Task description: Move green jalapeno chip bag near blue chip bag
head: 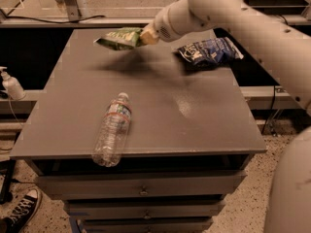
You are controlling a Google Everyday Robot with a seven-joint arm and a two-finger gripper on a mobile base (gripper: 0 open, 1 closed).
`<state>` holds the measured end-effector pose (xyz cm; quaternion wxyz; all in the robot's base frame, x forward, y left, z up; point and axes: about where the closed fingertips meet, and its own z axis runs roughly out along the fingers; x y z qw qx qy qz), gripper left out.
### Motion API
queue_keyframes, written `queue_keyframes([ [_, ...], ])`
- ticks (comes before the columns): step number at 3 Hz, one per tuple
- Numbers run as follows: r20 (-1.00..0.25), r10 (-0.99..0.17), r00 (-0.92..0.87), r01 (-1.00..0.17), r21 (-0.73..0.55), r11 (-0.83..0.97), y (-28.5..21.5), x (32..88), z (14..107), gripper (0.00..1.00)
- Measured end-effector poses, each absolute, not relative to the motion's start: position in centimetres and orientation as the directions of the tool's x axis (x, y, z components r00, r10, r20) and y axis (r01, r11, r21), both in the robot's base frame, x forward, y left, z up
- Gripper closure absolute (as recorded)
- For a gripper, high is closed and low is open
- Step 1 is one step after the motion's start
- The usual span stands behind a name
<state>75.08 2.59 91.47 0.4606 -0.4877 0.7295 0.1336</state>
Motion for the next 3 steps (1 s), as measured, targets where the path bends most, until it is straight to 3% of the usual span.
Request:
queue_keyframes([
  [1, -0.800, -0.589, -0.119, -0.764, -0.305, 0.568, -4.6, 73.9, 94.7, 1.00],
  [3, -0.777, -0.621, -0.099, -0.746, -0.355, 0.564, -5.8, 74.9, 95.2, 1.00],
])
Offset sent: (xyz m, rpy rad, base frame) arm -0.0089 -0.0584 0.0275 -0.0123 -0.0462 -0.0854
